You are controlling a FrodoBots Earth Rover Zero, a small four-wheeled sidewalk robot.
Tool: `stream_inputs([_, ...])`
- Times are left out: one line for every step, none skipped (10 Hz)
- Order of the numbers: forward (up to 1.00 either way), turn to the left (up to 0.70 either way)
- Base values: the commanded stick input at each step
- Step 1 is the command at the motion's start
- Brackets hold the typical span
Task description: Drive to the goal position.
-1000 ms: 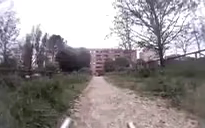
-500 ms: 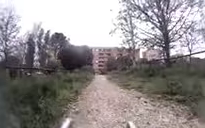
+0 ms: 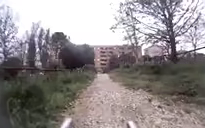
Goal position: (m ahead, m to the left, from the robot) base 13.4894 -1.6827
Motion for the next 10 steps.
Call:
stream_inputs([0.70, 0.00])
stream_inputs([0.70, 0.00])
stream_inputs([0.70, 0.00])
stream_inputs([0.70, 0.00])
stream_inputs([0.70, 0.00])
stream_inputs([0.70, 0.00])
stream_inputs([0.70, 0.00])
stream_inputs([0.70, 0.00])
stream_inputs([0.70, 0.00])
stream_inputs([0.70, 0.00])
